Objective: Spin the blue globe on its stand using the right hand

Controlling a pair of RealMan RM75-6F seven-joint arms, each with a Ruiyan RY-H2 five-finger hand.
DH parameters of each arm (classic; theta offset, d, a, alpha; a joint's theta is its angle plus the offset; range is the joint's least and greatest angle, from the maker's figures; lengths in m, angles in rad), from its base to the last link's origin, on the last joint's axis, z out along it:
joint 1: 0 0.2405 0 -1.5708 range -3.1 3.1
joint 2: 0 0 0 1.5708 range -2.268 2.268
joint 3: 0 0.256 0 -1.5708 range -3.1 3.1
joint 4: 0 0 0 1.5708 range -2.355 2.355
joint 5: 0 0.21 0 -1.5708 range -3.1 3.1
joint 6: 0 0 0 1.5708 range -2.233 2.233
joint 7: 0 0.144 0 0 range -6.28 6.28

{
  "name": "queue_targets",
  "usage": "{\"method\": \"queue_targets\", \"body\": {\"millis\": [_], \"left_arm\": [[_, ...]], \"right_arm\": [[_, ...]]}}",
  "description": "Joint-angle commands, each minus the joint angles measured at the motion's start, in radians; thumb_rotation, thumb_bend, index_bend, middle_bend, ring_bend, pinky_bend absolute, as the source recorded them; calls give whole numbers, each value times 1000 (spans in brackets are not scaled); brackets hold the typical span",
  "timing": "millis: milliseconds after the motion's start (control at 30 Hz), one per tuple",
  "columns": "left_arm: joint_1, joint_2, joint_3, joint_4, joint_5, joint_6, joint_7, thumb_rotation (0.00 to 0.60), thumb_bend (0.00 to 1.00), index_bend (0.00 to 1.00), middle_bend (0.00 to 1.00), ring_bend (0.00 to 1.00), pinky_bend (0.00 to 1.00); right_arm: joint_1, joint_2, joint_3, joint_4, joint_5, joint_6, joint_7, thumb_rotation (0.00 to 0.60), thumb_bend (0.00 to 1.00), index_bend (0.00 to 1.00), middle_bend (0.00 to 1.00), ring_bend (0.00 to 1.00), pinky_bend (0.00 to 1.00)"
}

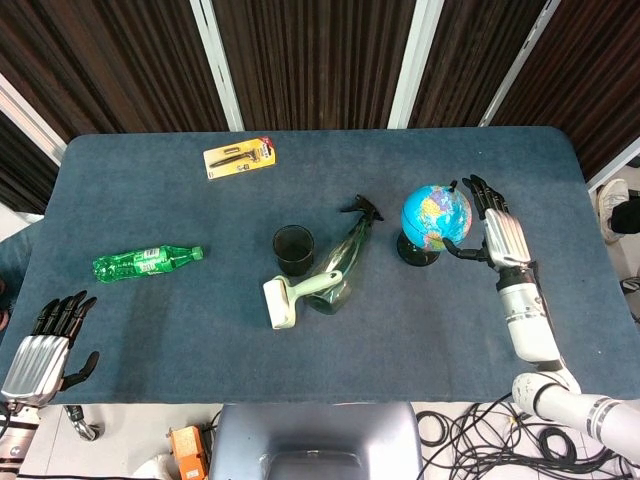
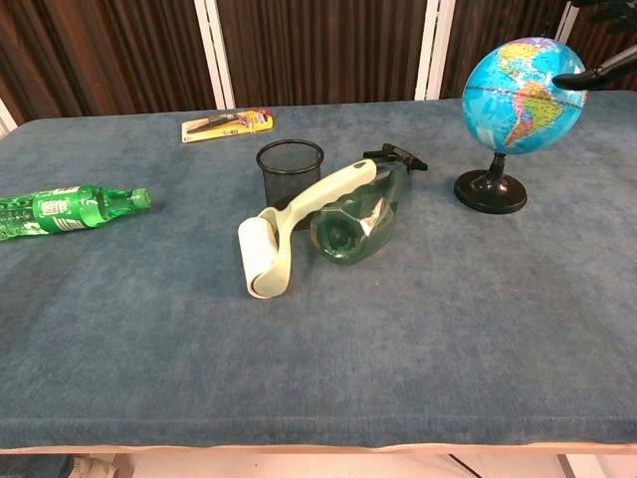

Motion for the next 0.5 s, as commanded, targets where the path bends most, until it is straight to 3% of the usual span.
{"method": "queue_targets", "body": {"millis": [33,500], "left_arm": [[0,1,0,0,-2,0,0,600,380,67,0,0,0],[-2,1,4,-6,-4,-8,9,600,380,65,0,0,0]], "right_arm": [[11,-10,2,14,19,-12,-7,600,180,0,0,0,9],[10,-9,-8,65,59,-31,-9,600,179,0,0,0,9]]}}
